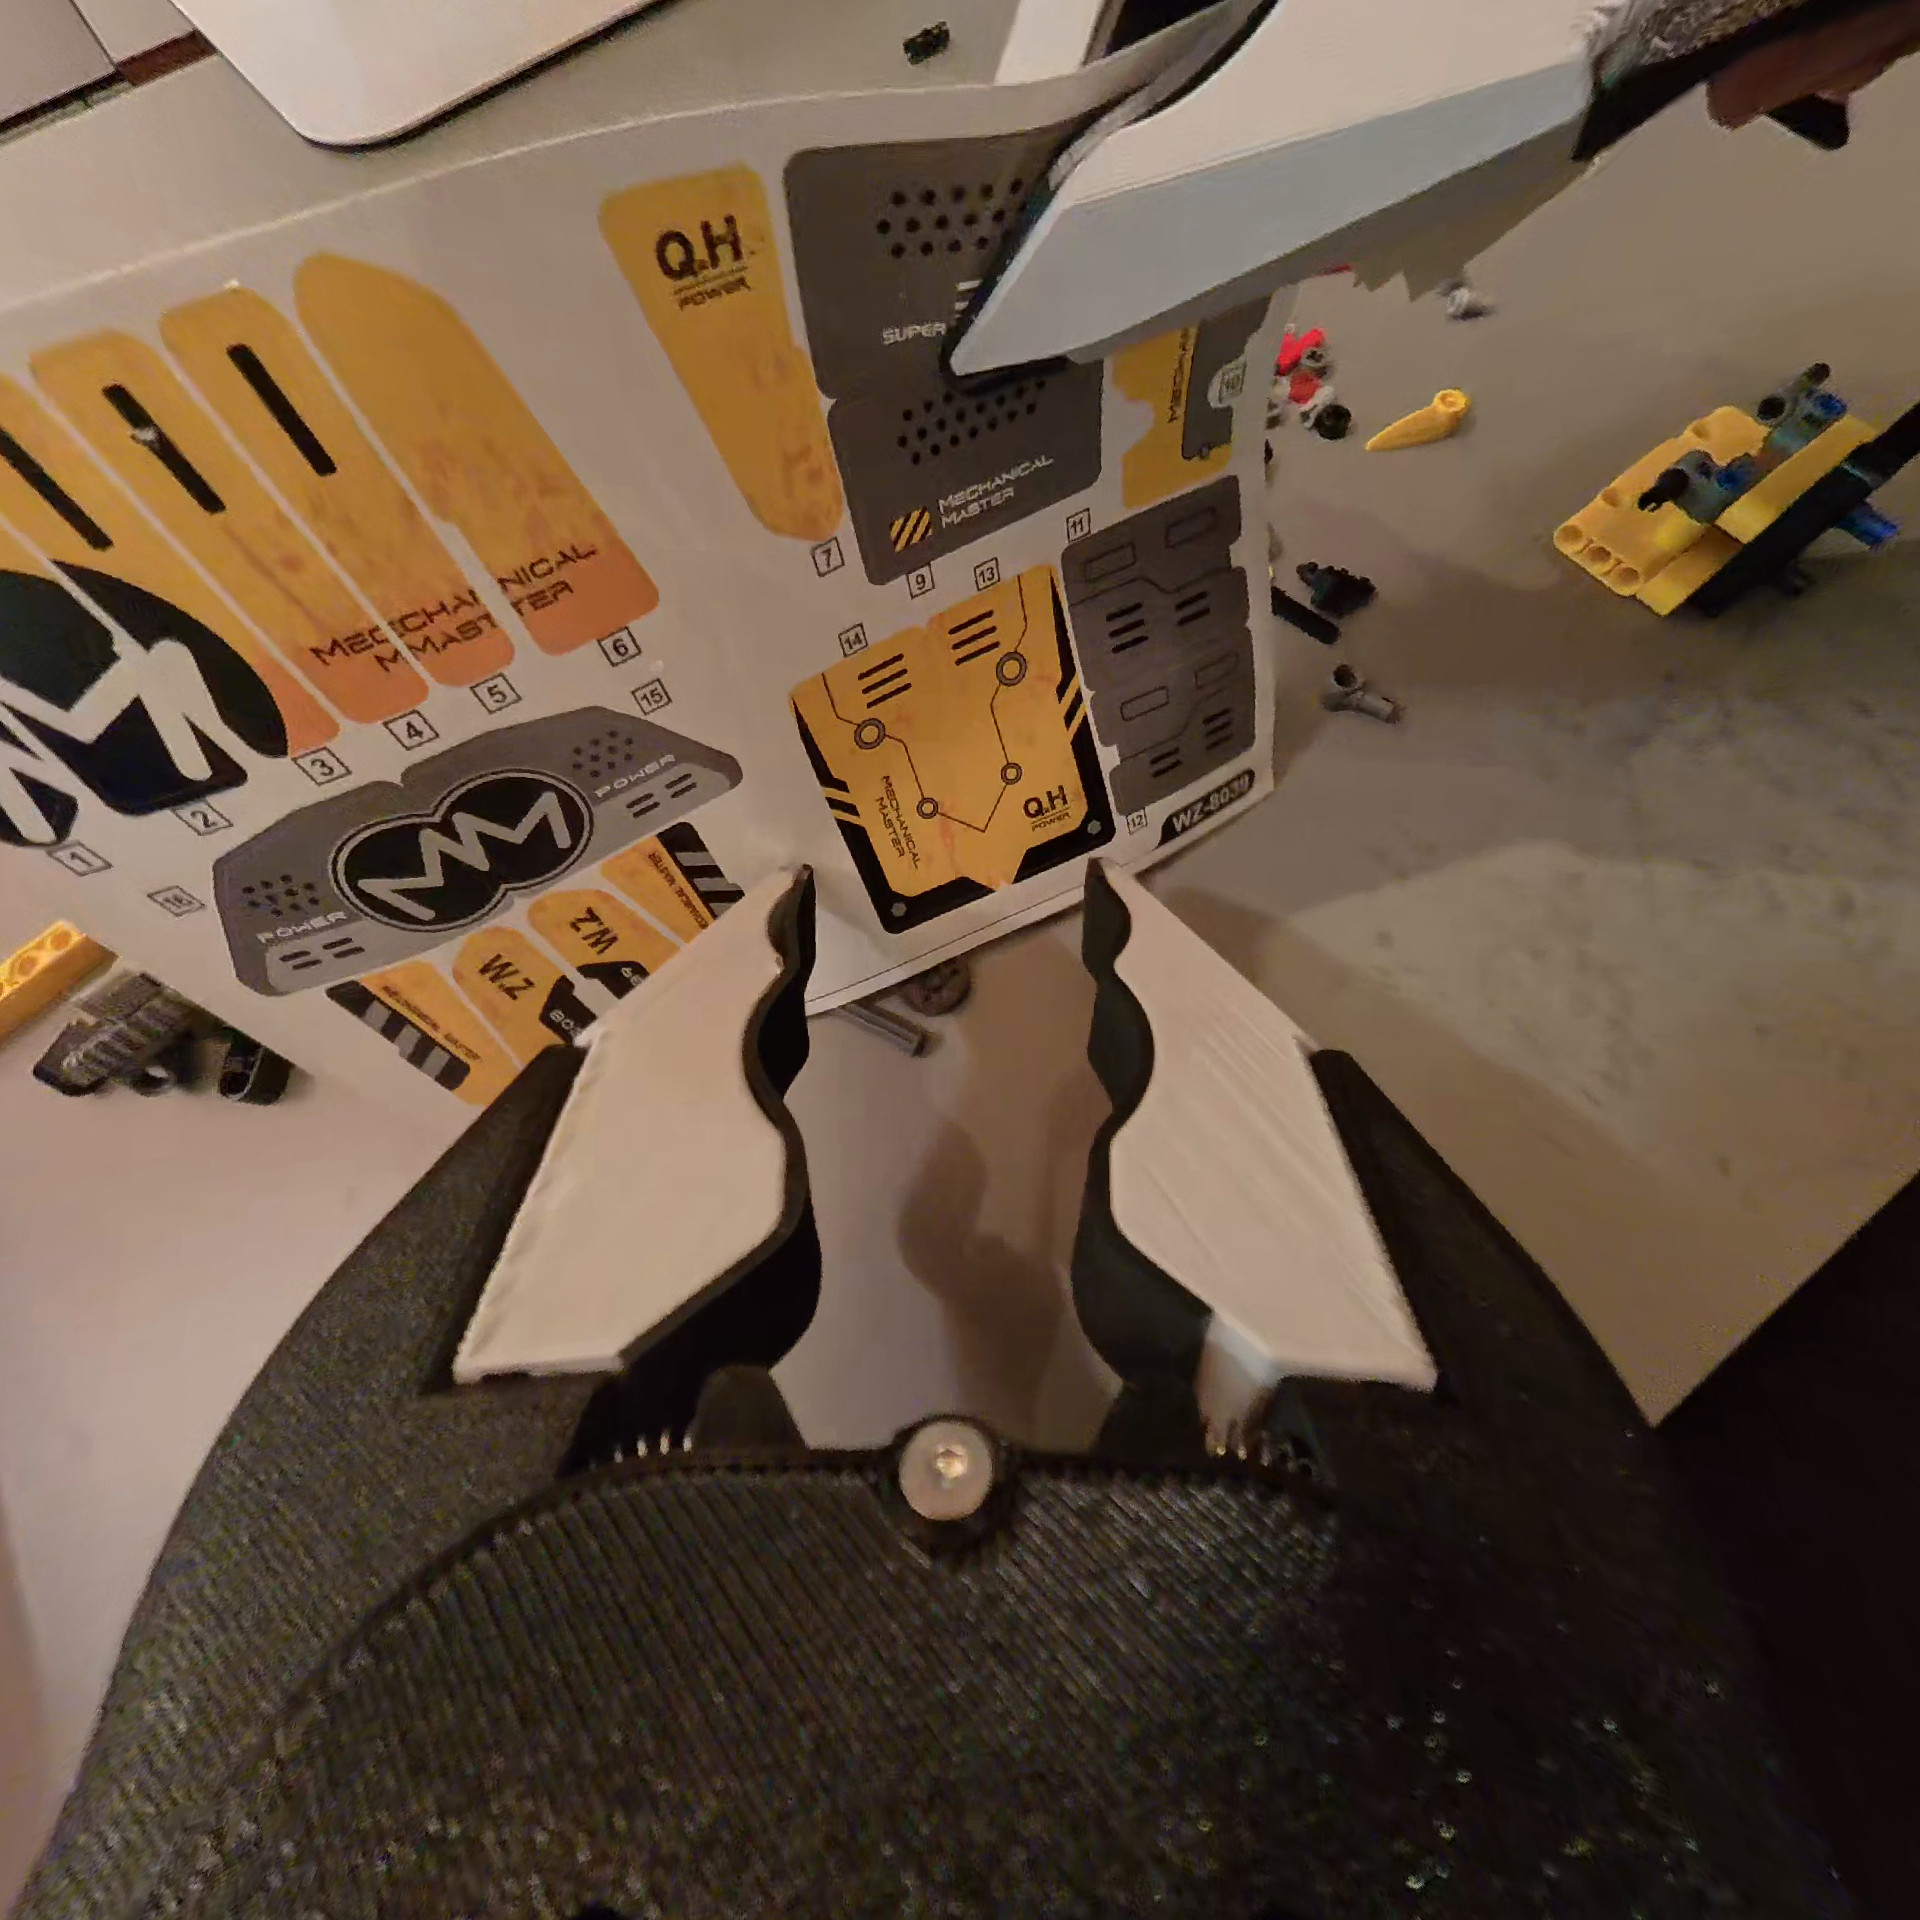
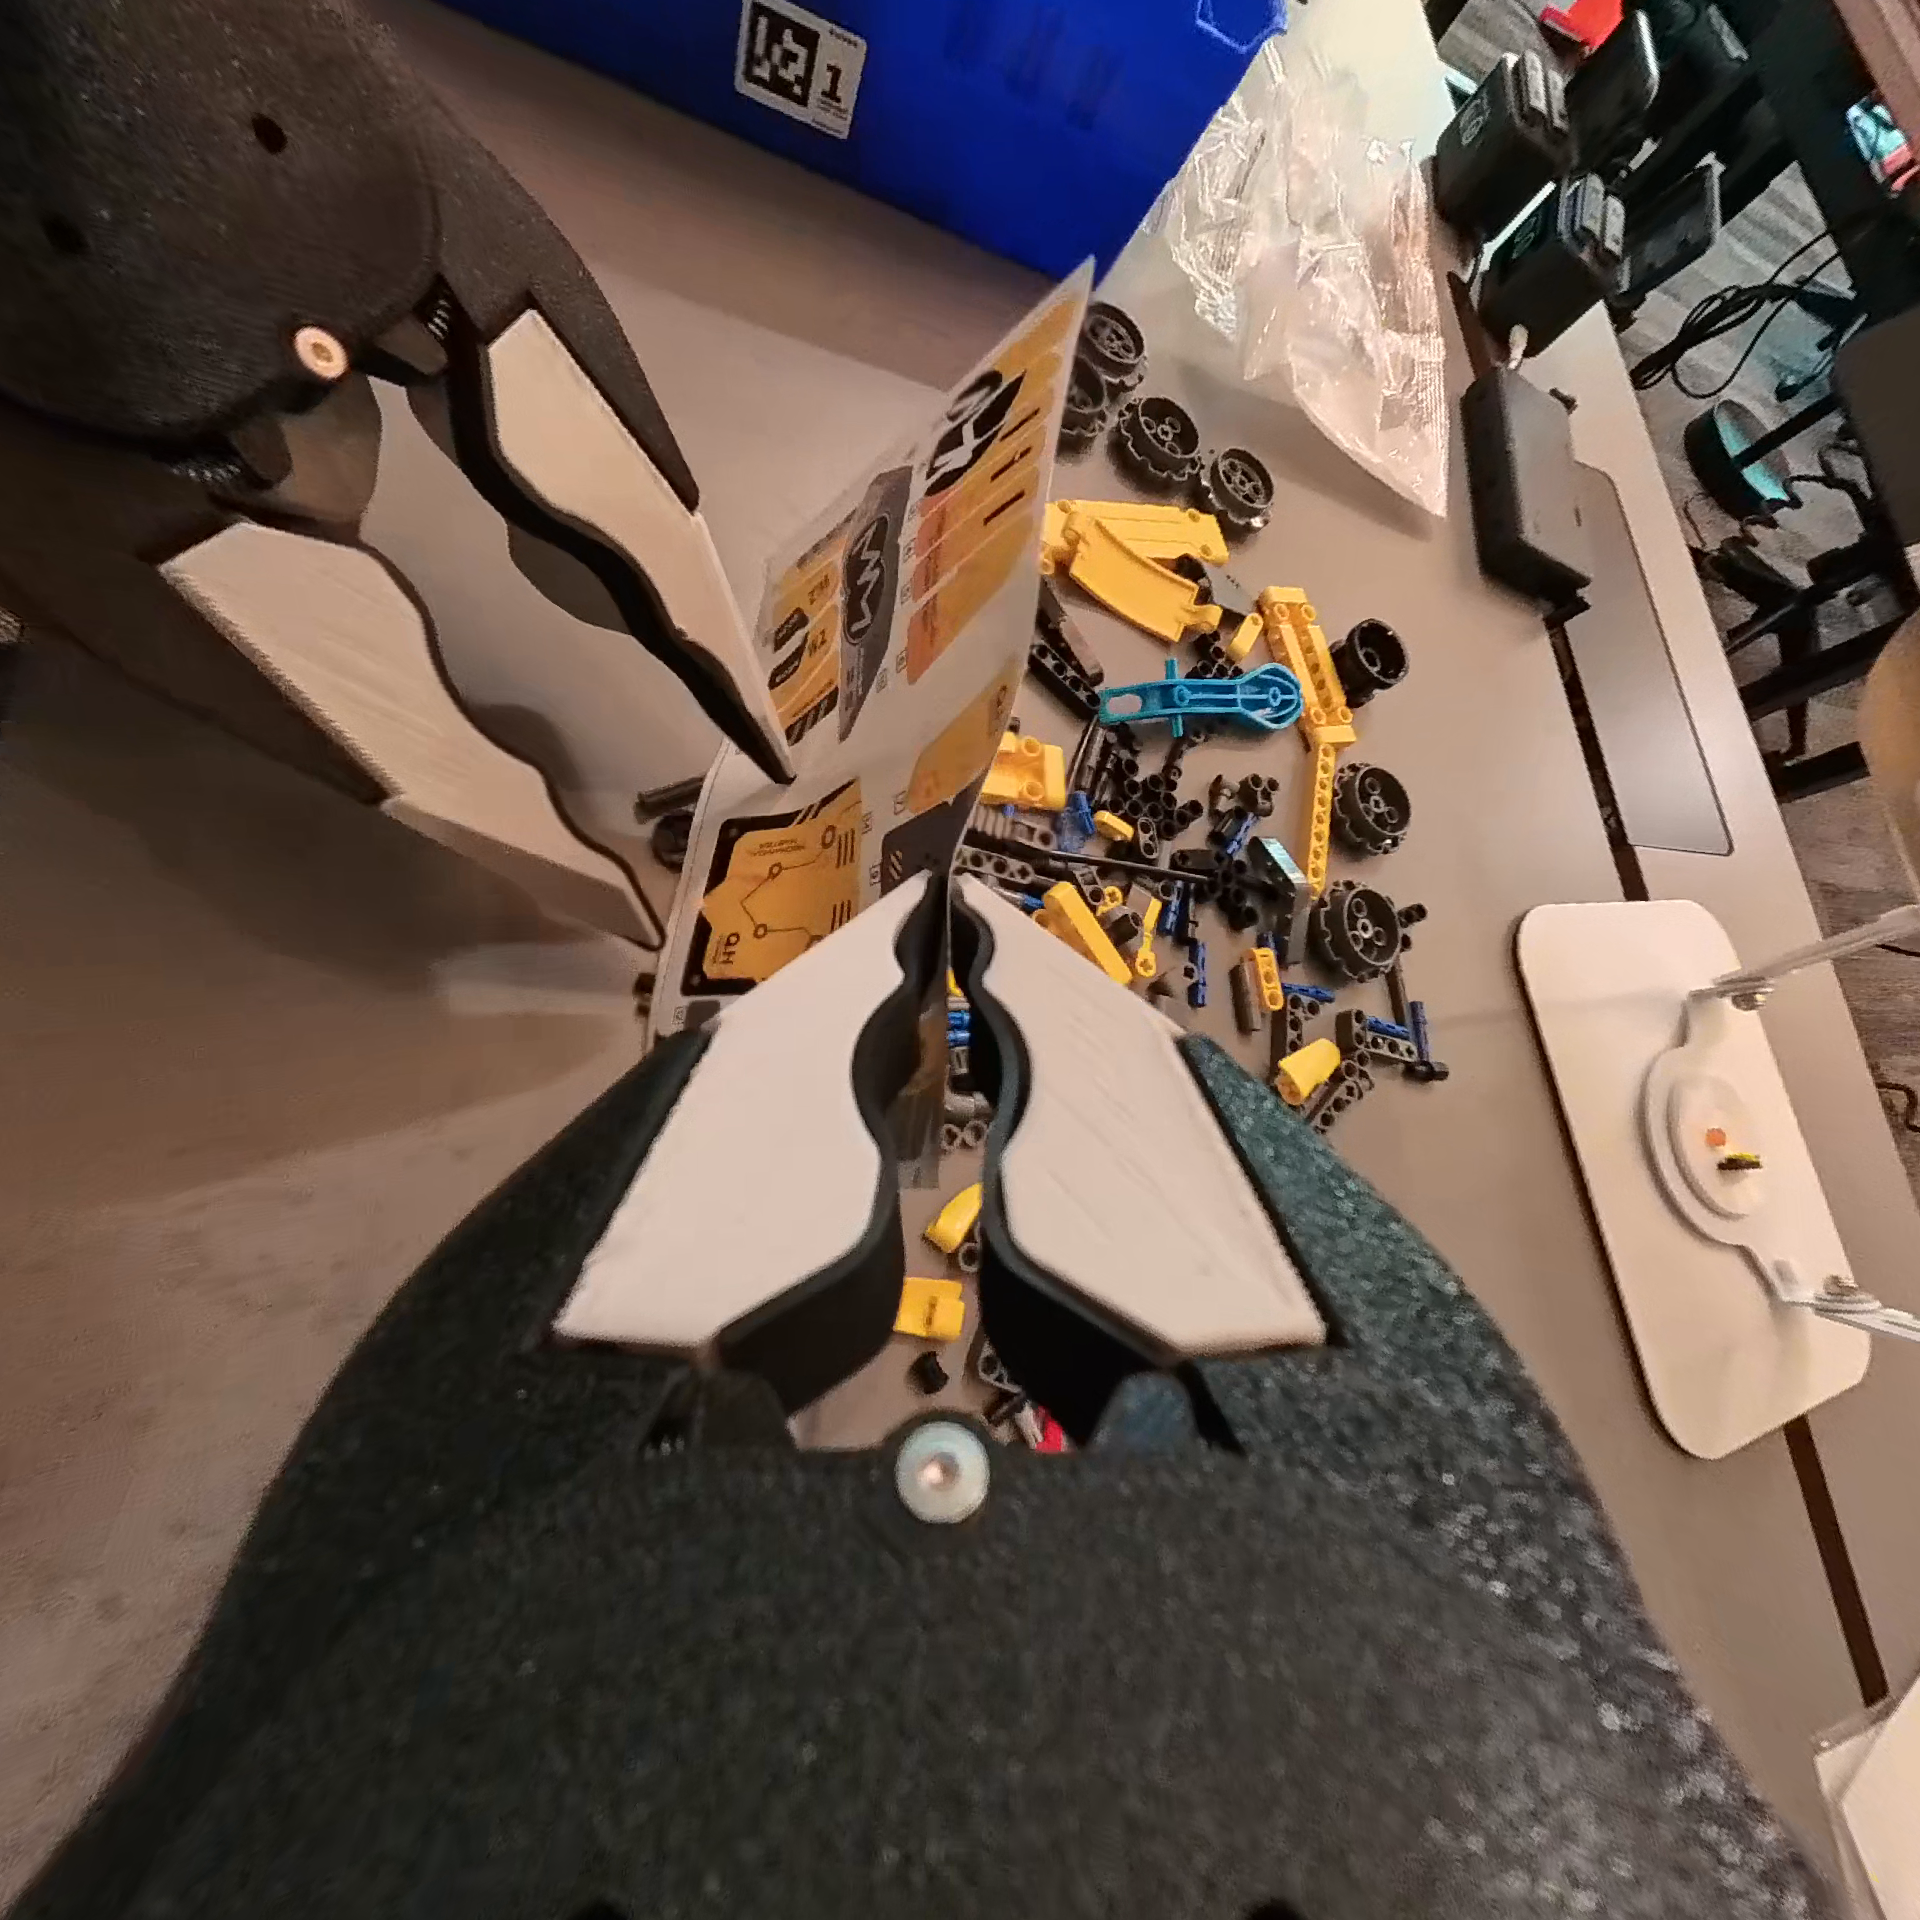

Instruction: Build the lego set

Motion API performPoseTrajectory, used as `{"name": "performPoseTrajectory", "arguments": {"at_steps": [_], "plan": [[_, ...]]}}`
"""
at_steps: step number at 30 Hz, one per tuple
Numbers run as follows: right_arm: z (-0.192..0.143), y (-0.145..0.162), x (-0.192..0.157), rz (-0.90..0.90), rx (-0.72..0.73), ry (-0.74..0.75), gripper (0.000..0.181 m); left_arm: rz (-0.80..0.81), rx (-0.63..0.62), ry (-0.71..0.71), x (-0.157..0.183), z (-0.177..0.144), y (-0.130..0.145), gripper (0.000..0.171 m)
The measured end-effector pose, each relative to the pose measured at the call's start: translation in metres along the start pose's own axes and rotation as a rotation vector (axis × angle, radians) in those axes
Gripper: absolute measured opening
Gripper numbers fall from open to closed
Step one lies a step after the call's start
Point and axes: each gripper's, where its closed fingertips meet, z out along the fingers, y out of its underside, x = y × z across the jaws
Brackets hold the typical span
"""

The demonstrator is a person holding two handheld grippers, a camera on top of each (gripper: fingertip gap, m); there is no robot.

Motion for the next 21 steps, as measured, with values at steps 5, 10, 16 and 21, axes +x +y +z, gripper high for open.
{"name": "performPoseTrajectory", "arguments": {"at_steps": [5,10,16,21], "plan": [[-0.001,-0.003,-0.001,-0.003,0.023,0.003,0.0,-0.022,0.011,0.01,-0.005,0.004,-0.005,0.052],[-0.021,-0.033,-0.017,0.017,0.177,-0.086,0.0,-0.023,0.087,0.039,0.004,-0.02,-0.015,0.055],[-0.047,-0.054,-0.041,0.048,0.268,-0.226,0.0,-0.056,0.141,0.078,0.025,-0.052,-0.006,0.051],[-0.046,-0.03,-0.057,0.068,0.163,-0.289,0.0,-0.067,0.081,0.147,0.047,-0.046,0.013,0.049]]}}
